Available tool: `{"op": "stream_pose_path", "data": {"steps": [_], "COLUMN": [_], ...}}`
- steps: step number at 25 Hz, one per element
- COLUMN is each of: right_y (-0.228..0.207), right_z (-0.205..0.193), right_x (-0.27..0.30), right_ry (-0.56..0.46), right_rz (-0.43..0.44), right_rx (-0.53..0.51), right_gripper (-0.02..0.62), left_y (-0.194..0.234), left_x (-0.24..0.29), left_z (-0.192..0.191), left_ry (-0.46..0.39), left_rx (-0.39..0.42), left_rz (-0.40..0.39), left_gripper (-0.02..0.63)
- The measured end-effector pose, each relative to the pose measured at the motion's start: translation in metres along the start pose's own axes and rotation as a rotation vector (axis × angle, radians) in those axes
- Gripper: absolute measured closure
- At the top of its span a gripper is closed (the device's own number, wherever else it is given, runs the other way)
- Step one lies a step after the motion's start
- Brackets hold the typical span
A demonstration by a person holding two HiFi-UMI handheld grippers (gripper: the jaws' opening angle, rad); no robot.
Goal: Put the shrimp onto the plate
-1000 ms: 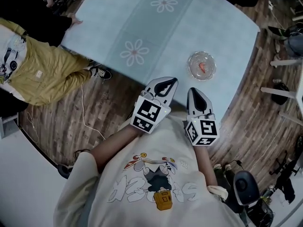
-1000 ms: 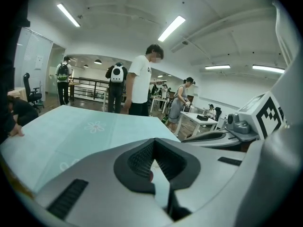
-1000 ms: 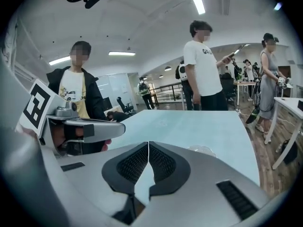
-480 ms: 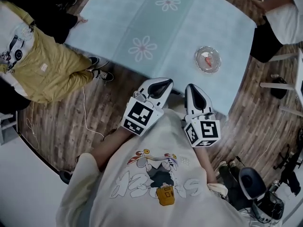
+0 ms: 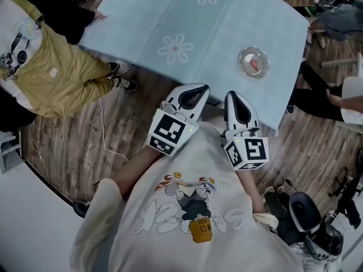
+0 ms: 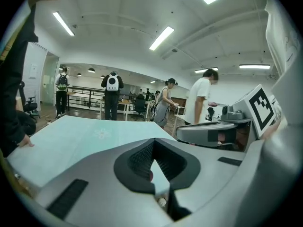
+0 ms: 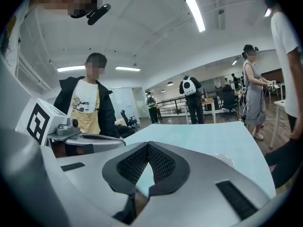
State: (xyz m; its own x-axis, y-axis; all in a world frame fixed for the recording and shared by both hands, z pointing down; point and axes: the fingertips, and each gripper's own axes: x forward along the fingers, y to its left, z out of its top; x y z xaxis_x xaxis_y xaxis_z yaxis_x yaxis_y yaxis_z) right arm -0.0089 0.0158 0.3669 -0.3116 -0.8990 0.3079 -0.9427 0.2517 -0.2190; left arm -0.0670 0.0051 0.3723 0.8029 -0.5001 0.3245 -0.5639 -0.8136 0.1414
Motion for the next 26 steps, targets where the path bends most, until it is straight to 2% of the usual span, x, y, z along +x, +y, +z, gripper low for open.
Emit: {"op": "stream_pose_path", "data": {"steps": [11,15,20,26], "right_y": [0.005,-0.004,0.01,-0.016], "right_z": [0.0,-0.002,-0.007,0.001], "right_x": [0.012,0.015,0.014,0.015], "right_ry": [0.044,0.053,0.041,0.048], "right_rz": [0.041,0.041,0.046,0.049], "right_rx": [-0.013,0.014,0.019,0.026], "right_gripper": [0.571,0.571,0.571,0.571], "left_y": [0.001,-0.001,0.002,-0.002], "left_x": [0.003,0.01,-0.004,0.021], "left_z": [-0.001,0.0,-0.007,0.005], "left_ry": [0.022,0.029,0.028,0.03], "left_rx": [-0.025,-0.006,0.0,-0.003], "left_rz": [0.0,-0.005,0.005,0.004], "left_gripper": [0.598,0.598,0.598,0.598]}}
